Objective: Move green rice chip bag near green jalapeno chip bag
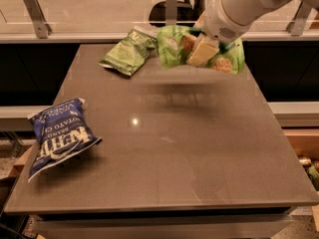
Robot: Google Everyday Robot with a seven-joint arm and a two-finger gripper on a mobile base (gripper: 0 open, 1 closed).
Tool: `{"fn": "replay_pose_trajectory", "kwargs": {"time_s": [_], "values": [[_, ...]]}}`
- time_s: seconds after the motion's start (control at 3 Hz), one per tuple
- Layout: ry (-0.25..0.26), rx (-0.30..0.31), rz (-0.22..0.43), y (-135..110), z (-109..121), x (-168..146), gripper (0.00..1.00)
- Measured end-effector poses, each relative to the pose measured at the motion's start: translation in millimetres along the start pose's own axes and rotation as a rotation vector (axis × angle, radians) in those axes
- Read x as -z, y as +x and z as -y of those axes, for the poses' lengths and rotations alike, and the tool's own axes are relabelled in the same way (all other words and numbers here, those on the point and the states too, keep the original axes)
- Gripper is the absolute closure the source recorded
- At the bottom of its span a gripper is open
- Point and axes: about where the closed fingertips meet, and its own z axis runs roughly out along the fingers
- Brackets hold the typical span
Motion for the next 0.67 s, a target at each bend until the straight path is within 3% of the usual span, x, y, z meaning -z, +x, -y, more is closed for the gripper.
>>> {"fn": "replay_pose_trajectory", "kwargs": {"time_s": [0.67], "values": [[-0.052, 0.070, -0.071, -5.6, 18.7, -65.3, 1.00]]}}
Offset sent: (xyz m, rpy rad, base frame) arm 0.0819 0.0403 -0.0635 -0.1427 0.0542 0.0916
